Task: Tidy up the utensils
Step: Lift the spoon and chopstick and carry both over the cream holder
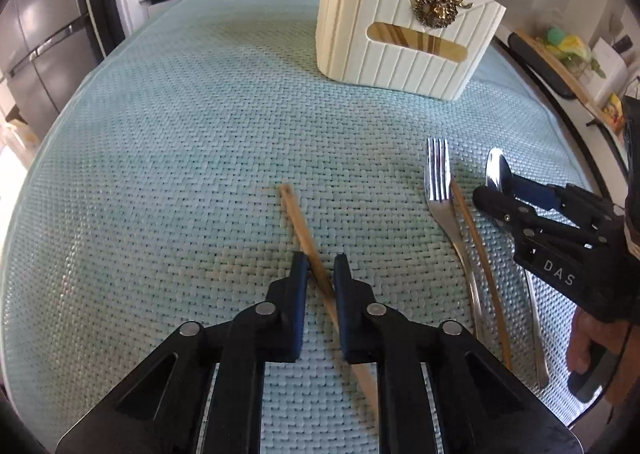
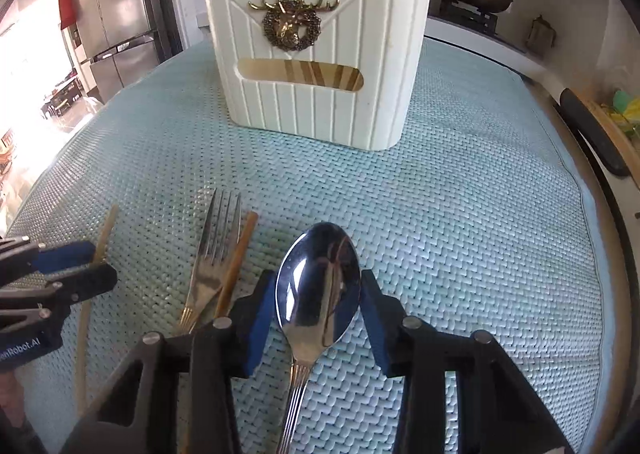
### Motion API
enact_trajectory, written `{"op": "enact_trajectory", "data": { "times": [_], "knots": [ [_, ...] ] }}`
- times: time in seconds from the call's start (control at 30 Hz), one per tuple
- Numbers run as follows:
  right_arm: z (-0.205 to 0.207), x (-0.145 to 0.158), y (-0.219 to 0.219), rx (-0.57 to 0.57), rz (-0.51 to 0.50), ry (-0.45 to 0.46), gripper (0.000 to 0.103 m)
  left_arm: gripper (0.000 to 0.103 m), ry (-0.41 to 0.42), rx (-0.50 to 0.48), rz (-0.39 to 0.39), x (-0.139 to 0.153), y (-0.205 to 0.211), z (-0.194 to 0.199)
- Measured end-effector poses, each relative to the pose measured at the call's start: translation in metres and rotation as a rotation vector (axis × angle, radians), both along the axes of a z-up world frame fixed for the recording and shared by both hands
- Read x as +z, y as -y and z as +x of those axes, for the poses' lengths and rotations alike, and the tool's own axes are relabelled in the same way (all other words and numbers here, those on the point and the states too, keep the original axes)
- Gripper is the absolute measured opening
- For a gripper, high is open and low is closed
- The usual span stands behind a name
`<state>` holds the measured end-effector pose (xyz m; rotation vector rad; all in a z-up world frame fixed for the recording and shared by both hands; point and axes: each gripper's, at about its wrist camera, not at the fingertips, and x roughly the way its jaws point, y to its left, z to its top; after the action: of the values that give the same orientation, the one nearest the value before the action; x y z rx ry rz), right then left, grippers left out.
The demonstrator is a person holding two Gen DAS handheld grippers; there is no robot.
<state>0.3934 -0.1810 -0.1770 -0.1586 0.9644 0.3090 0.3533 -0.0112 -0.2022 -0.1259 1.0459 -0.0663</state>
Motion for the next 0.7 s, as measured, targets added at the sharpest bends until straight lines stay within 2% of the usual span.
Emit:
{"op": "enact_trajectory", "data": {
  "times": [0.13,0.3,0.57,0.7],
  "knots": [
    [0.001,0.004,0.008,-0.009,0.067,0.007,0.042,0.004,0.029,0.010,-0.086,0.004,-0.013,0.002],
    [-0.015,0.029,0.016,-0.012,0.125,0.086,0.042,0.004,0.159,0.013,-0.144,0.038,-0.028,-0.009],
    [-0.061,0.084,0.028,0.003,0.198,0.242,0.042,0.004,0.317,-0.003,-0.189,0.097,-0.044,-0.037],
    [-0.085,0.106,0.034,0.002,0.219,0.305,0.042,0.004,0.374,-0.010,-0.192,0.117,-0.050,-0.049]
  ]
}}
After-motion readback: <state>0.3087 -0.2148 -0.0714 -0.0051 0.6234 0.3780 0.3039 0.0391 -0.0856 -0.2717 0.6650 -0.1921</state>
